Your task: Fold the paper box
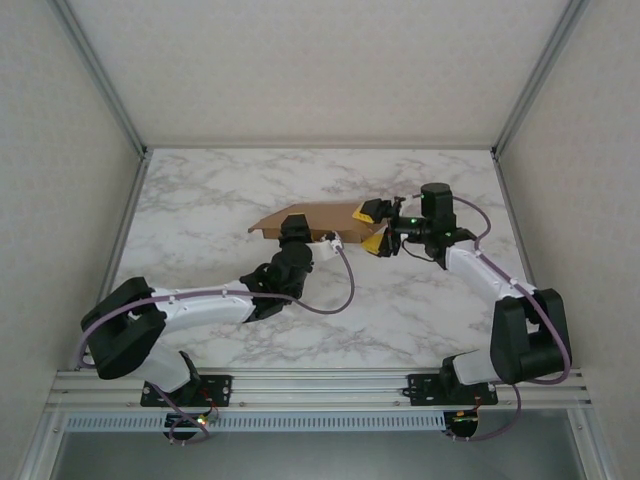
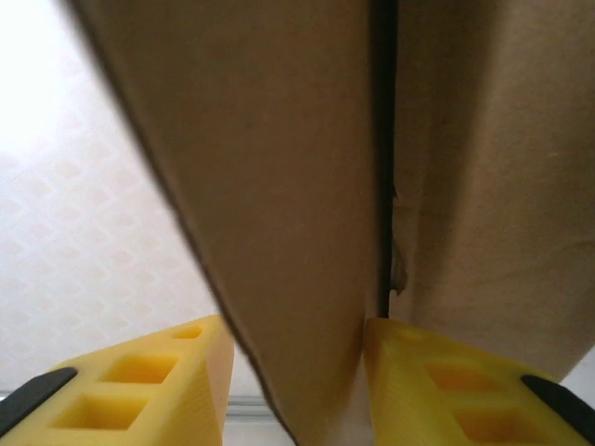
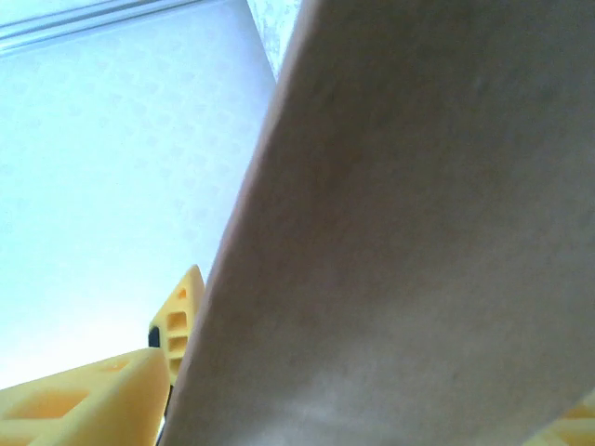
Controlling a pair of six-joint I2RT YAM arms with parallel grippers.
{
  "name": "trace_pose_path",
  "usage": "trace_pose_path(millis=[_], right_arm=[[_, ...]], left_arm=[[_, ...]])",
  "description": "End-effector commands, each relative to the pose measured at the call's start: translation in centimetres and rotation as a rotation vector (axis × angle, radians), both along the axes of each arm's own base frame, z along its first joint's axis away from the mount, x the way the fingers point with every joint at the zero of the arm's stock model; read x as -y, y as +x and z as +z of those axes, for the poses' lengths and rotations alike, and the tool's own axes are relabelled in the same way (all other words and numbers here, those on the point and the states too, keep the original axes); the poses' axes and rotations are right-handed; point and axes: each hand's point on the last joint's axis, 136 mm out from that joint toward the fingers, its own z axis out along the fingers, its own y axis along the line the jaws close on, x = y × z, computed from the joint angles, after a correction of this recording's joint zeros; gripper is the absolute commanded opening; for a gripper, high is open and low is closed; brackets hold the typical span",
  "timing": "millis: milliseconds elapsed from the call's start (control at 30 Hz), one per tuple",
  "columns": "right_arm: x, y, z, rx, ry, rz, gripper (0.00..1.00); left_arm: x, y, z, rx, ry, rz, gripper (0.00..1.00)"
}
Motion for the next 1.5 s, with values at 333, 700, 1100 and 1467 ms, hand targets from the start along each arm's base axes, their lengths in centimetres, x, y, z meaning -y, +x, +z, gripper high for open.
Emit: trace_pose_path(millis=[333, 700, 1100, 1467], right_arm=[[1.8, -0.4, -0.1, 0.025, -0.068, -0.052, 0.65], [2.0, 0.7, -1.8, -0.060, 0.021, -0.165, 0.43], [2.8, 1.0, -2.8, -0.079, 0.022, -0.210, 0.39], [3.0, 2.0, -1.9, -0.085, 0.081, -0.286, 0.39]], left_arm=[[2.3, 0.4, -1.7, -0.210, -0.025, -0.069, 0.30], [2.8, -0.8, -1.0, -0.228, -0.065, -0.085, 0.55], [2.7, -5.1, 7.1, -0.344, -0.782, -0.191, 0.80], [1.2, -1.1, 7.3, -0.957, -2.243, 0.415, 0.91]])
